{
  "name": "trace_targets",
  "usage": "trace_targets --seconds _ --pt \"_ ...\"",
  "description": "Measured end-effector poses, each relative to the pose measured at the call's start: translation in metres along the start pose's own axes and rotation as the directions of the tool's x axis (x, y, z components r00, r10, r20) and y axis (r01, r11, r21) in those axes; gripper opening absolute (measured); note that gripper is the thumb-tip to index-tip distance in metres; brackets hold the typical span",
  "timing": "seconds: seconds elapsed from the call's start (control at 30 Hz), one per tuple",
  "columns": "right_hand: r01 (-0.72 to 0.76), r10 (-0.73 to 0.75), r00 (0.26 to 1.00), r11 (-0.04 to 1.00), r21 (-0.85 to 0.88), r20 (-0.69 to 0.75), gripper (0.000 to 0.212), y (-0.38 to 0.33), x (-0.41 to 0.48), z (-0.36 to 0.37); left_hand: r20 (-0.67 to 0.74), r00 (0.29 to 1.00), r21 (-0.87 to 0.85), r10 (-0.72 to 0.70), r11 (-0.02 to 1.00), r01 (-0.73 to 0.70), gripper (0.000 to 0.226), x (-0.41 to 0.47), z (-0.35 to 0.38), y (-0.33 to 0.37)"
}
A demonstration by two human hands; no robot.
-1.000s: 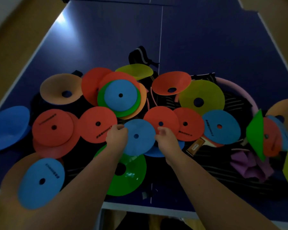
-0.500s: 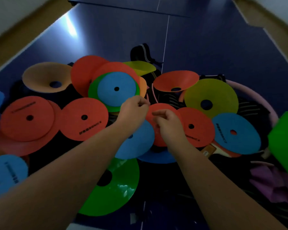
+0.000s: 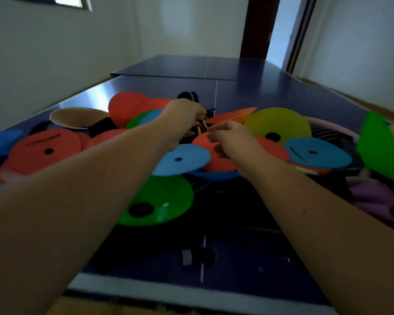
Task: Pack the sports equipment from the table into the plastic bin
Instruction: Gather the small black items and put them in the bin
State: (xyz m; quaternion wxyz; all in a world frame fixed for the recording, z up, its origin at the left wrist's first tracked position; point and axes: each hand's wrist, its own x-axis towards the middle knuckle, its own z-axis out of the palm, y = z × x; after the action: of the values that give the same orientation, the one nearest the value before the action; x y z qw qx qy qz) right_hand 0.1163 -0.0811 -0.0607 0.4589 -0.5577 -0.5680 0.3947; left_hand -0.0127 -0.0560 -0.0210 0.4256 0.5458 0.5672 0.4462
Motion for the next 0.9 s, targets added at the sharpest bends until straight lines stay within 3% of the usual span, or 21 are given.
trace_targets --seconds 0.23,0.33,0.47,0.53,0.6,0.7,0.77,0.83,0.9 --pt "0.107 -0.106 0.994 0.994 -0.037 0.026 0.009 0.009 -0.112 0.010 0.034 0.994 -0.110 0.101 0.989 -0.097 0.016 -0.098 -0.006 -0.009" --pt "0.194 -0.174 0.978 0.960 -0.200 0.117 0.017 0.014 -0.136 0.005 0.104 0.975 -0.160 0.198 0.971 -0.181 0.011 -0.125 -0.005 -0.026" --pt "0.240 -0.168 0.965 0.872 -0.427 0.199 0.012 0.027 -0.158 -0.010 0.288 0.931 0.061 0.224 0.966 -0.252 0.022 -0.142 -0.004 -0.053" --pt "0.222 -0.148 0.972 0.838 -0.498 0.184 0.016 0.039 -0.163 -0.019 0.407 0.891 0.335 0.201 0.874 -0.351 0.024 -0.148 -0.003 -0.065" --pt "0.191 -0.136 0.980 0.831 -0.523 0.142 0.022 0.049 -0.165 -0.028 0.525 0.846 0.612 0.093 0.649 -0.452 0.026 -0.155 0.002 -0.073" --pt "0.165 -0.117 0.986 0.829 -0.534 0.123 0.028 0.058 -0.166 -0.037 0.569 0.813 0.761 -0.121 0.452 -0.465 0.057 -0.163 0.011 -0.081" --pt "0.161 -0.106 0.986 0.830 -0.534 0.132 0.029 0.063 -0.166 -0.038 0.562 0.814 0.800 -0.144 0.345 -0.492 0.062 -0.166 0.017 -0.083" --pt "0.159 -0.099 0.985 0.830 -0.534 0.139 0.029 0.067 -0.165 -0.038 0.555 0.825 0.807 -0.108 0.312 -0.502 0.054 -0.166 0.022 -0.082" --pt "0.150 -0.093 0.987 0.834 -0.531 0.132 0.029 0.070 -0.163 -0.037 0.523 0.852 0.789 -0.018 0.388 -0.476 0.045 -0.164 0.022 -0.080"
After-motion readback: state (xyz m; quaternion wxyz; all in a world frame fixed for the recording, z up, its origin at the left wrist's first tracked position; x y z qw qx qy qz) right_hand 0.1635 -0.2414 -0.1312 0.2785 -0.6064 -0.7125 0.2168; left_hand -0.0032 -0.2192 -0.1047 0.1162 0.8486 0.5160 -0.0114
